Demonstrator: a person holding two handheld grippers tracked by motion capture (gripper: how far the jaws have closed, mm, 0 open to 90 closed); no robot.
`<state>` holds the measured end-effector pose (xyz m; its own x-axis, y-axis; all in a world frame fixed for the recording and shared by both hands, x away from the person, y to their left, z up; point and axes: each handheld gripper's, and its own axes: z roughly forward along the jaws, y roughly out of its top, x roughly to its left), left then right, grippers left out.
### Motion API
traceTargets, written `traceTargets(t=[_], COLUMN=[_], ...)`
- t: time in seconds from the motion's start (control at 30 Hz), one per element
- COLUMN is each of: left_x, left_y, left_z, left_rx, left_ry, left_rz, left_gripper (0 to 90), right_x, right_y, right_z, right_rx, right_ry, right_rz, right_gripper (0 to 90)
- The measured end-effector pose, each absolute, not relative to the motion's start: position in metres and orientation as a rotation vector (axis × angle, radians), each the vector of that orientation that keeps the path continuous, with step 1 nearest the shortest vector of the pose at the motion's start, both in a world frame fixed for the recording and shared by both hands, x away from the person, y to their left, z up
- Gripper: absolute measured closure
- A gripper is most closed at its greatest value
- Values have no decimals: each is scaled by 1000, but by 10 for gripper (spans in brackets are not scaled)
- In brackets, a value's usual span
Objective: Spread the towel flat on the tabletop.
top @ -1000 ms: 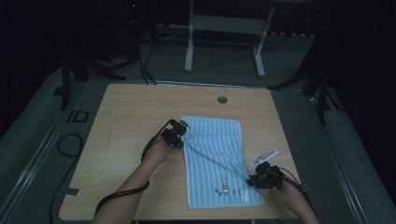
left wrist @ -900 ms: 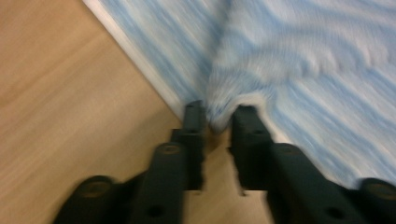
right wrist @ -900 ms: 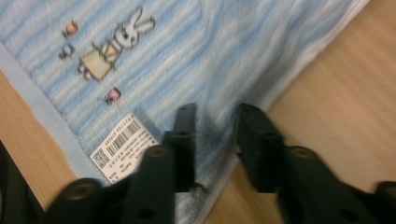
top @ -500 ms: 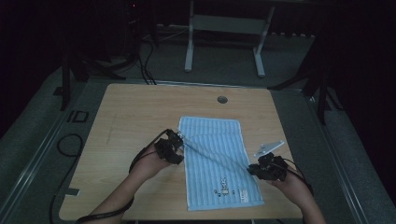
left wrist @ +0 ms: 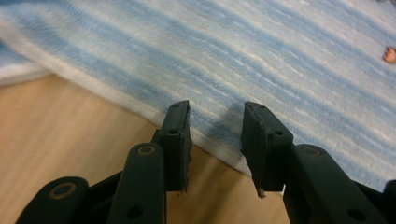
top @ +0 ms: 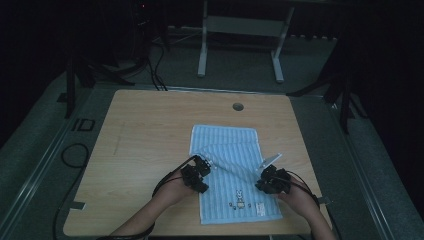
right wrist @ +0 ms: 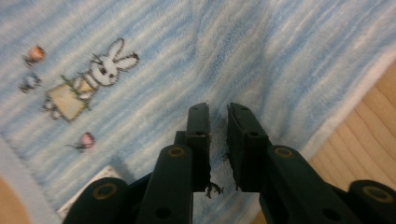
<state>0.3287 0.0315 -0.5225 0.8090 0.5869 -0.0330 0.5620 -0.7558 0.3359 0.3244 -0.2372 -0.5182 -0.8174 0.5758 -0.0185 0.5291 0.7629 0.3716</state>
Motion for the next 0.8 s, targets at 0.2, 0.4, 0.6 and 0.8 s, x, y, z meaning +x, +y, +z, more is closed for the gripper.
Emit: traceTargets(t=[0.2, 0.4, 0.6, 0.8], left_x=[352, 383, 402, 405], left_y=[30, 33, 37, 40], left_z=[-522, -523, -522, -518], left_rx=[2666, 2640, 2628, 2612], left_ry=[911, 992, 1031, 1043], left_rz=[124, 134, 180, 196], left_gripper=[618, 597, 597, 597], right_x=[339, 369, 398, 411], right_y=[-232, -231, -229, -221], right_z=[-522, -523, -522, -520], right_rx=[887, 938, 993, 998], right_ry=[2821, 2811, 2802, 2819], right_rz=[519, 521, 528, 496], right_gripper=[777, 777, 771, 744])
